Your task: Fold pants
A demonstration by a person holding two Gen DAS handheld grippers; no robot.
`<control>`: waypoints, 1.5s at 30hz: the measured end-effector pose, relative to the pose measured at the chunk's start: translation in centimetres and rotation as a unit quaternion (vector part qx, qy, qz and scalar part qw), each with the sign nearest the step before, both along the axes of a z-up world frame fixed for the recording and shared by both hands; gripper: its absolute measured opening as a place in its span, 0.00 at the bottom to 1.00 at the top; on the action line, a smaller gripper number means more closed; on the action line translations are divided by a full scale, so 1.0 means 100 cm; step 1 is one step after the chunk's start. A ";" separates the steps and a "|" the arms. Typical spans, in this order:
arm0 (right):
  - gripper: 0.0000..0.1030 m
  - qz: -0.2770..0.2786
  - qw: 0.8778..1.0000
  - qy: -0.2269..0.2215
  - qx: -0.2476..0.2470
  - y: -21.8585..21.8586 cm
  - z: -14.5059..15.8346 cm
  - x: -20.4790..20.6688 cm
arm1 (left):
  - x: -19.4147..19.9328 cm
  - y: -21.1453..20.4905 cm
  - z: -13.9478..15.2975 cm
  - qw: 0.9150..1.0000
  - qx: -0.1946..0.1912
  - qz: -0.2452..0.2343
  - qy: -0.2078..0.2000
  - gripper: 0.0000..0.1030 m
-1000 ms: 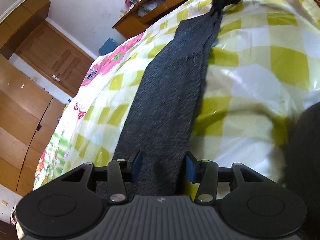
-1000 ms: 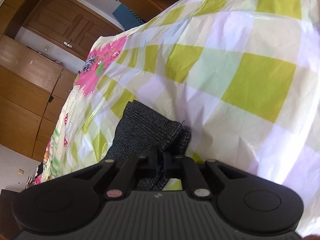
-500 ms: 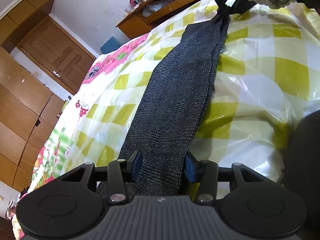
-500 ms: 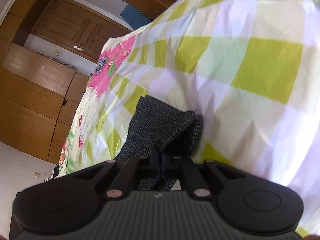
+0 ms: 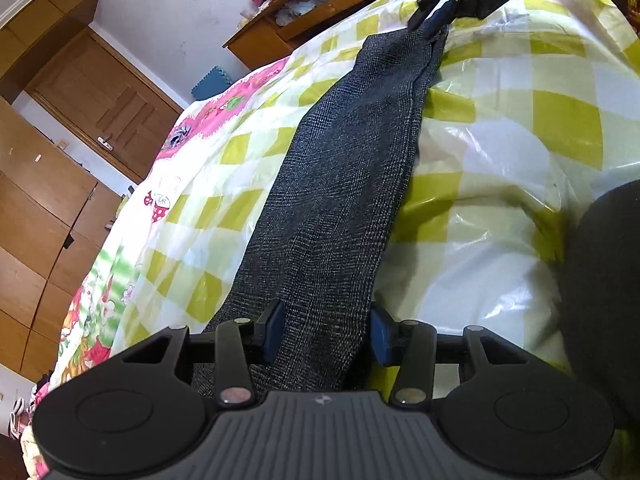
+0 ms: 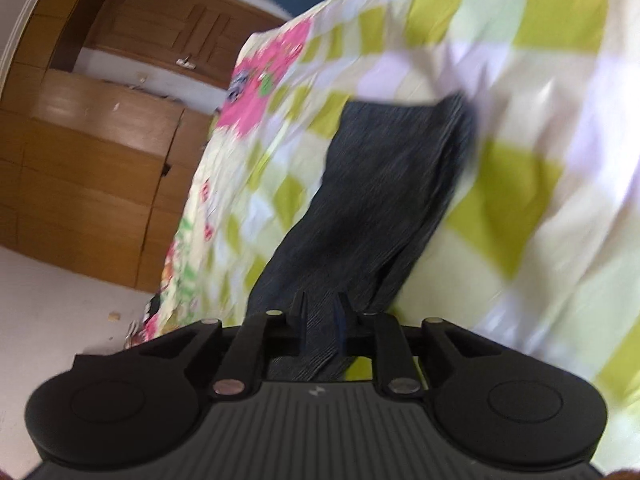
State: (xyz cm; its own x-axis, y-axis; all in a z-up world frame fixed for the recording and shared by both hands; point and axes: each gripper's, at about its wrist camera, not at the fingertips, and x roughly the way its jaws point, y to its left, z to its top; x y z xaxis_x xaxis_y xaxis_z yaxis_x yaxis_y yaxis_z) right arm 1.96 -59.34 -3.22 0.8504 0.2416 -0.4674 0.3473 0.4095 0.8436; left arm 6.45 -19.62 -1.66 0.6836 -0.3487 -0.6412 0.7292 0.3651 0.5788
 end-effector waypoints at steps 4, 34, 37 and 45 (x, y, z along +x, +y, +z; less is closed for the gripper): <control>0.17 0.014 0.999 0.012 0.043 0.019 -0.021 0.011 | -0.003 0.000 0.003 1.000 -0.009 0.001 -0.002 0.58; 0.28 -0.007 0.997 0.040 0.065 0.038 -0.030 0.030 | -0.009 0.005 0.006 0.999 -0.038 0.000 -0.008 0.58; 0.11 -0.033 0.998 0.025 0.050 0.038 -0.032 0.027 | -0.012 0.004 0.008 0.999 -0.039 -0.004 -0.012 0.58; 0.03 -0.048 0.999 -0.017 0.008 0.045 -0.014 -0.005 | -0.011 0.008 0.006 0.999 -0.035 -0.006 -0.009 0.58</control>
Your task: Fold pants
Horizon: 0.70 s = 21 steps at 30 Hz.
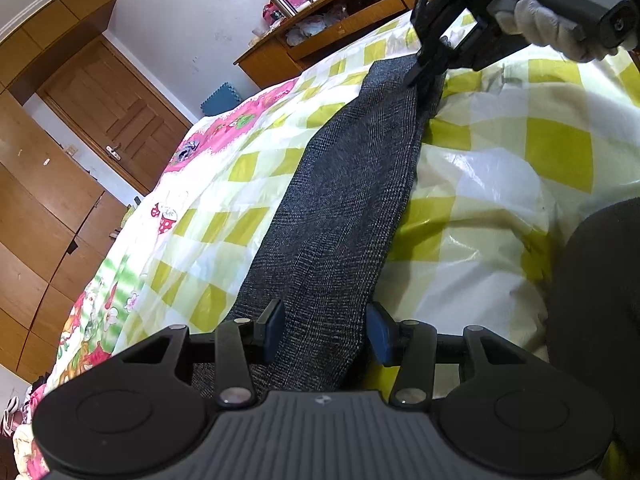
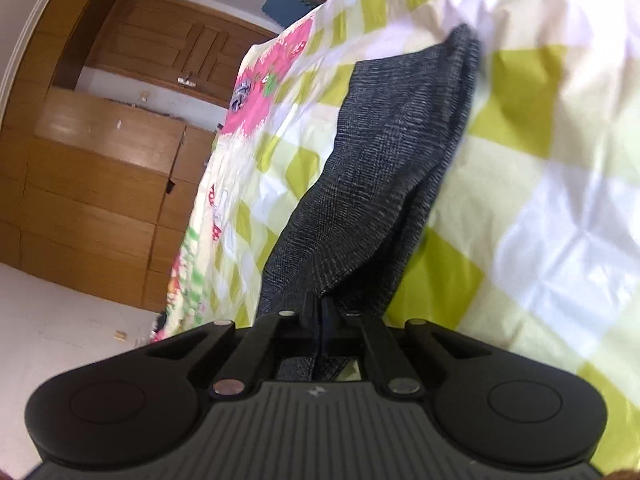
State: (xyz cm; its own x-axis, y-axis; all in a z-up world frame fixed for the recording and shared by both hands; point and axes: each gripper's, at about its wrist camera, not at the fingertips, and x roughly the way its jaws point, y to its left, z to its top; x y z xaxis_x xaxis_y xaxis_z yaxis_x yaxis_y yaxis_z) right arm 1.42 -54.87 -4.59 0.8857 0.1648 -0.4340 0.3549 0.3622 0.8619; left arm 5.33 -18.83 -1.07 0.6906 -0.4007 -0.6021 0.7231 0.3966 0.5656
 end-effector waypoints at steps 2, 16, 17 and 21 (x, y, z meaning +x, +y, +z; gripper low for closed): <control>0.03 0.002 1.000 -0.009 -0.004 0.003 0.003 0.000 | 0.000 0.000 -0.001 1.000 0.000 0.001 0.001 0.58; 0.04 -0.038 0.999 -0.003 -0.026 -0.013 -0.001 0.006 | 0.000 -0.002 -0.001 1.000 -0.004 0.002 0.003 0.58; 0.04 -0.035 0.999 -0.004 -0.027 -0.012 -0.002 0.005 | 0.000 -0.002 -0.001 1.000 -0.004 0.001 0.005 0.58; 0.09 -0.032 0.999 0.023 -0.013 -0.016 -0.016 0.010 | 0.000 -0.003 -0.004 1.000 0.003 -0.003 0.002 0.58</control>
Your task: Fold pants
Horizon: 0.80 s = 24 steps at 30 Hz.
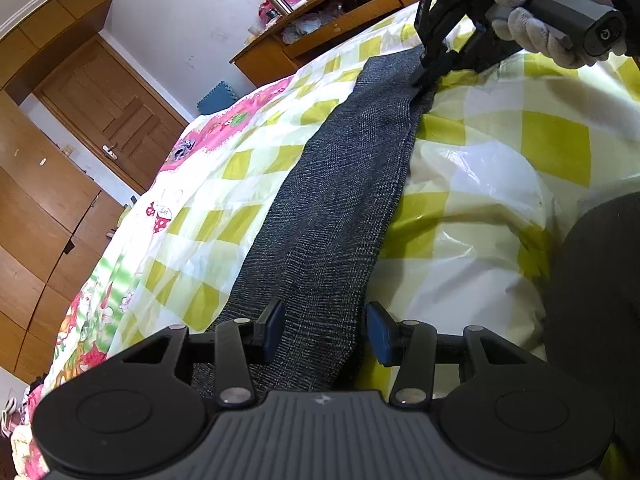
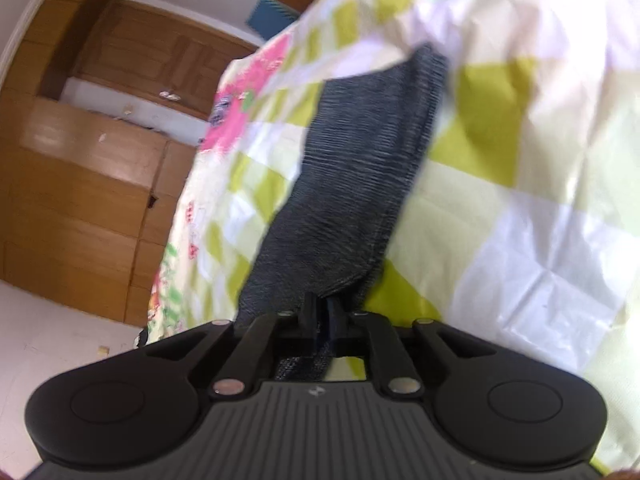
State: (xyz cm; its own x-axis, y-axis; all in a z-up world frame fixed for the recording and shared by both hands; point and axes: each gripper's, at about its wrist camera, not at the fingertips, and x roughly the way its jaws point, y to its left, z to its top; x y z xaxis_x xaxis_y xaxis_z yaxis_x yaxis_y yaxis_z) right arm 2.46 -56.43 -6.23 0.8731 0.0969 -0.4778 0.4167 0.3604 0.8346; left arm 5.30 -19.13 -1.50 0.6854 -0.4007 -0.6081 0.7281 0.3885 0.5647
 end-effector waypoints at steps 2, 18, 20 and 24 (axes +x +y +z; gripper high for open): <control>0.11 -0.020 0.999 -0.015 0.019 -0.004 -0.003 -0.002 | 0.000 0.000 0.001 1.000 0.000 0.000 -0.001 0.58; 0.04 -0.134 0.988 0.008 -0.080 -0.074 0.010 0.001 | 0.000 -0.003 -0.001 1.000 0.013 -0.002 0.002 0.58; 0.06 -0.140 0.987 0.001 -0.082 -0.082 0.014 0.000 | 0.000 -0.004 0.000 1.000 0.013 -0.002 0.000 0.58; 0.23 -0.109 0.991 0.019 -0.075 -0.068 0.022 -0.017 | -0.001 -0.001 0.005 1.000 0.007 -0.004 -0.002 0.58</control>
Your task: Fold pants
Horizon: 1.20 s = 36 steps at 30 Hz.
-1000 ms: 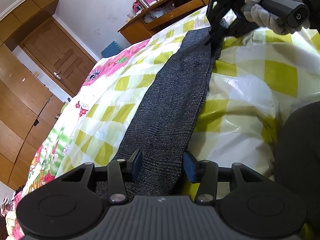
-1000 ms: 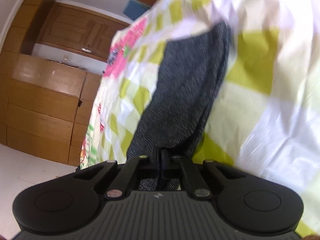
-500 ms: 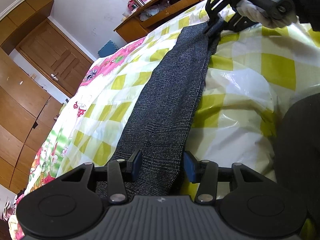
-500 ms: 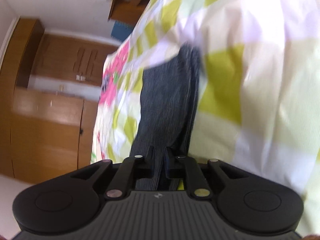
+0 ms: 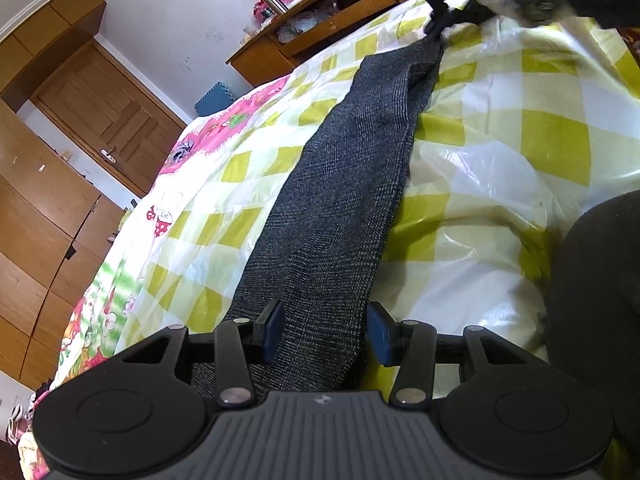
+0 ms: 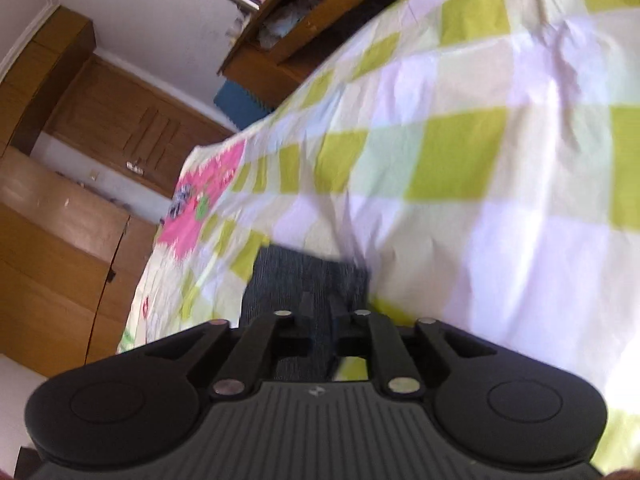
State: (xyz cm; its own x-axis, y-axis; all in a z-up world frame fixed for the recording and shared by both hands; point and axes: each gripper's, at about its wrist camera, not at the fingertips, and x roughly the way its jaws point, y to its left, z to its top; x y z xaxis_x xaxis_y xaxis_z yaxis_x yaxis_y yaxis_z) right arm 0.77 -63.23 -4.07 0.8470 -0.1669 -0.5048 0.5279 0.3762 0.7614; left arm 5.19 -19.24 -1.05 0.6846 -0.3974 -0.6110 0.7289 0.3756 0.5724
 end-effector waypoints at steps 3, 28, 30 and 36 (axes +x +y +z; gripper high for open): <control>0.42 0.009 1.000 -0.015 0.016 0.012 -0.005 -0.011 | -0.001 0.000 -0.001 1.000 0.000 -0.005 0.000 0.58; 0.09 0.074 0.995 -0.047 0.039 0.007 -0.043 0.048 | -0.005 -0.012 0.004 1.000 0.015 -0.015 -0.008 0.58; 0.07 0.053 0.995 -0.062 0.061 0.002 -0.045 0.050 | -0.006 -0.014 0.005 1.000 0.020 -0.015 -0.010 0.58; 0.06 0.060 0.987 -0.147 0.038 0.002 0.008 0.028 | -0.014 -0.023 0.020 0.999 0.009 -0.029 -0.027 0.58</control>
State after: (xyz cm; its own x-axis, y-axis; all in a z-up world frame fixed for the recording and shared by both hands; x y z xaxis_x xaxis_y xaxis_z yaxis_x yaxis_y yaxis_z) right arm 3.61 -62.98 -3.31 0.9697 -0.0285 -0.2425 0.2364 0.3581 0.9033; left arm 3.84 -21.58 0.97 0.6932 -0.4267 -0.5809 0.7167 0.3225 0.6183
